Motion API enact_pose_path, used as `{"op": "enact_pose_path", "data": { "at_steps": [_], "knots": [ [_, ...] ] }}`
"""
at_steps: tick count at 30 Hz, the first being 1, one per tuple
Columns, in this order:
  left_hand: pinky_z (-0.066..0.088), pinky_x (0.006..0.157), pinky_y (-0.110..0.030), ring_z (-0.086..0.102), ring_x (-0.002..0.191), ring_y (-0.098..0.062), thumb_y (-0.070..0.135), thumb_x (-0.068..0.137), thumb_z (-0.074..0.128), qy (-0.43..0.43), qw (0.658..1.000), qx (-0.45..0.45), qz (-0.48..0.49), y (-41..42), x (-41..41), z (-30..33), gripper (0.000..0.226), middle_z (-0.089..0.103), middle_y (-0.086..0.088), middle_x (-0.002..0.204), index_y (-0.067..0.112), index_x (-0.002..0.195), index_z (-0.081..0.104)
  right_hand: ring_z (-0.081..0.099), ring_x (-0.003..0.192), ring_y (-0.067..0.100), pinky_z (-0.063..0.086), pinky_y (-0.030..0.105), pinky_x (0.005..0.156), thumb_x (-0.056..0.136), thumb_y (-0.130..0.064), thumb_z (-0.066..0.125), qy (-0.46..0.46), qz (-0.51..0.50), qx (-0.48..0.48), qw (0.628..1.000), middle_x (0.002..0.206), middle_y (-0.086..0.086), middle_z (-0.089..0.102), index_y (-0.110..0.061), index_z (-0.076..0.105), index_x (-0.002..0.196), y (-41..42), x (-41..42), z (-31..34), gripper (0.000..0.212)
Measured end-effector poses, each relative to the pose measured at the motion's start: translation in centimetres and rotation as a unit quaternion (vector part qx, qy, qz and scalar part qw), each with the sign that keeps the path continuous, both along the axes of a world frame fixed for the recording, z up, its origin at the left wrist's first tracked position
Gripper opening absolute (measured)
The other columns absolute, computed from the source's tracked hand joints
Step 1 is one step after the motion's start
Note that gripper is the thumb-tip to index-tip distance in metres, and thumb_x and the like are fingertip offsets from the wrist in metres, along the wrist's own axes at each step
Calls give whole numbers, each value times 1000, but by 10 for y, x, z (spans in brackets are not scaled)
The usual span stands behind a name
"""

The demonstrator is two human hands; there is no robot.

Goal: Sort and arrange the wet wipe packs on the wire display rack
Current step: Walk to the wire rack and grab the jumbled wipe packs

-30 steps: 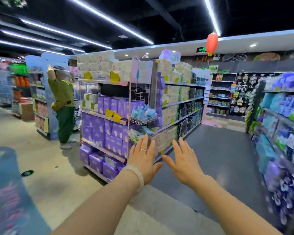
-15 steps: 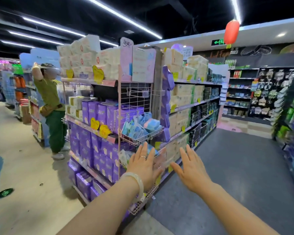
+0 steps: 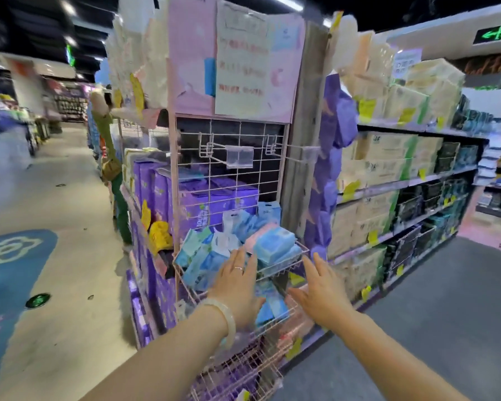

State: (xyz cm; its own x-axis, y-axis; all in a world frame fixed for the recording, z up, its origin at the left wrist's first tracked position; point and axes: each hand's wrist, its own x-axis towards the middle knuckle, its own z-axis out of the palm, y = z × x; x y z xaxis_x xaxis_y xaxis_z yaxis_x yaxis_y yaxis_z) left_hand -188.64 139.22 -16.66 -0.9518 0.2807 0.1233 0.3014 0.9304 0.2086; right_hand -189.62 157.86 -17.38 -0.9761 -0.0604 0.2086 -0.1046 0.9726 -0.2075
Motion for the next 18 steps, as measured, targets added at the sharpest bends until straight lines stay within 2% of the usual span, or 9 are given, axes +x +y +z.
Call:
{"op": "enact_pose_path", "data": {
  "at_steps": [4,7,9,11,14,16,18],
  "knots": [
    [-3,118,-35,-15,147,-24,45,91,46,27,999,14,20,21,-83,-4,85,-16,-9,159,13,149,-7,12,145,23,19,35,115,89,-43,52,-6,51,-60,997,158,7,10,-18,8,148,15,-88,-9,78],
    [0,119,-38,-8,147,-28,56,84,51,27,999,-11,29,39,-139,-3,98,-9,-15,159,11,149,-6,17,144,24,23,40,115,90,-40,52,-22,64,-154,986,156,9,15,-13,10,148,27,-145,-10,76],
    [12,117,-41,7,147,-31,67,74,55,10,999,-28,41,49,-169,-2,109,6,-17,159,14,149,-5,27,140,26,27,38,112,90,-41,50,-26,63,-200,977,153,12,23,-12,14,147,36,-177,-7,73],
    [27,111,-43,23,142,-33,75,65,57,-23,997,-38,63,57,-189,-1,119,20,-17,155,18,149,-5,40,132,27,34,35,104,91,-44,46,-46,65,-238,968,144,14,40,-12,24,145,44,-205,1,66],
    [38,101,-43,38,131,-35,68,61,64,-50,994,-33,92,66,-201,-5,118,32,-17,144,23,148,-2,57,105,21,41,32,87,92,-48,39,-92,104,-262,955,119,9,63,-11,51,124,46,-235,10,51],
    [42,93,-36,48,120,-30,54,64,71,-43,993,31,104,66,-205,-3,102,44,-12,133,21,143,15,58,94,16,44,33,87,92,-49,37,-112,148,-311,932,110,12,65,-5,59,113,43,-249,9,53],
    [42,85,-27,52,112,-23,45,62,78,-74,974,162,137,62,-211,9,90,49,-1,122,18,134,30,63,84,10,48,20,77,94,-46,38,-110,174,-380,902,102,14,67,1,61,109,42,-264,10,54]
  ]
}}
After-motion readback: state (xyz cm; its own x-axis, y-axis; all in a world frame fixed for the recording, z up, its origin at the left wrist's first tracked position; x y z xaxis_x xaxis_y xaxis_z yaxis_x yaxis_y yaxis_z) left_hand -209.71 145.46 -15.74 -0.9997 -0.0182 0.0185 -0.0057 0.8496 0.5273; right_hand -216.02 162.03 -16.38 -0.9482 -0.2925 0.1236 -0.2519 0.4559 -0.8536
